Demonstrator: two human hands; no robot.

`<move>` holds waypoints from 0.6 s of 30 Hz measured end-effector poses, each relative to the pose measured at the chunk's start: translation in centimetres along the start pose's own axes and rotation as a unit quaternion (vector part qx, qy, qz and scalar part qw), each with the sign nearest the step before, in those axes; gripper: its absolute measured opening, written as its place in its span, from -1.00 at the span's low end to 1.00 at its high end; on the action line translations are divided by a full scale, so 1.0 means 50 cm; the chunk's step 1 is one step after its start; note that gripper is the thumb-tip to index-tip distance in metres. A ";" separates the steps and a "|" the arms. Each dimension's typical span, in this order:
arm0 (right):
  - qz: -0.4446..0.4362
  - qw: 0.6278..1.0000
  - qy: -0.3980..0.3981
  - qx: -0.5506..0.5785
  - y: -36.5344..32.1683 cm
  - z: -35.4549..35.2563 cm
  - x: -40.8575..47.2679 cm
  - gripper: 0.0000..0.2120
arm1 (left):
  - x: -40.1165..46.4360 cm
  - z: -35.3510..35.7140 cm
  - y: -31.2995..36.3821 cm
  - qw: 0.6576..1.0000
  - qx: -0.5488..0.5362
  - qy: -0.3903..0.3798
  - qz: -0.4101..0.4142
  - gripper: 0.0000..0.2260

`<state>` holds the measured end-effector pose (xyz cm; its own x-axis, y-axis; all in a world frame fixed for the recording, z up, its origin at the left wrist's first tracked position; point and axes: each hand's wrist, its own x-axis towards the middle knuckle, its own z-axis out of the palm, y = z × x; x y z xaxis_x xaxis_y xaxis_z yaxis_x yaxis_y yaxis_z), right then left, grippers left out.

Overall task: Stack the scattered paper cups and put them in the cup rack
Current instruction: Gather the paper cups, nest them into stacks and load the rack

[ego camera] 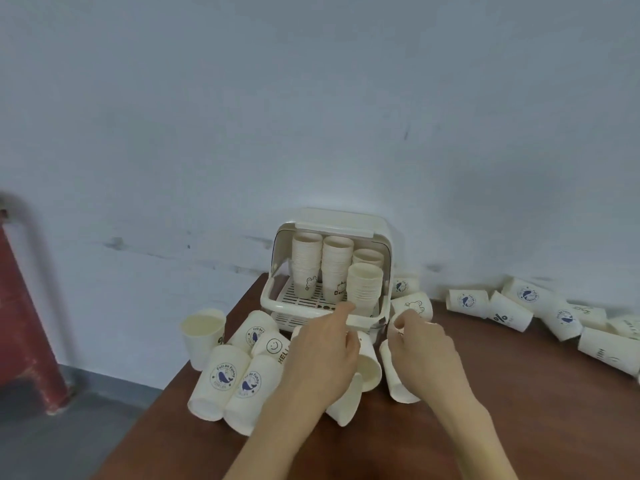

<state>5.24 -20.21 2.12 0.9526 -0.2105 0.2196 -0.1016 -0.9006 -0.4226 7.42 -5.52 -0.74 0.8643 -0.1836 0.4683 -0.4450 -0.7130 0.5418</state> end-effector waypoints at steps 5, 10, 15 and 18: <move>-0.013 1.000 -0.019 0.013 0.023 0.009 -0.096 -0.77 | -0.066 -0.012 0.018 1.000 0.000 0.002 -0.020 -0.74; -0.024 0.999 -0.022 0.003 0.051 -0.009 -0.151 -0.72 | -0.117 -0.020 0.029 0.999 0.005 -0.013 -0.033 -0.69; -0.014 1.000 -0.021 -0.013 0.103 -0.037 -0.187 -0.76 | -0.156 0.010 0.049 0.998 -0.014 -0.036 -0.041 -0.71; -0.005 1.000 -0.014 -0.020 0.139 -0.054 -0.203 -0.75 | -0.165 0.034 0.071 0.998 -0.020 -0.048 -0.041 -0.74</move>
<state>-5.91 -25.39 -0.66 0.9610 -0.1920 0.1990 -0.1037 -0.9173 -0.3845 -0.88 -7.68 -3.87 0.9160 -0.1899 0.3533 -0.3785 -0.7006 0.6049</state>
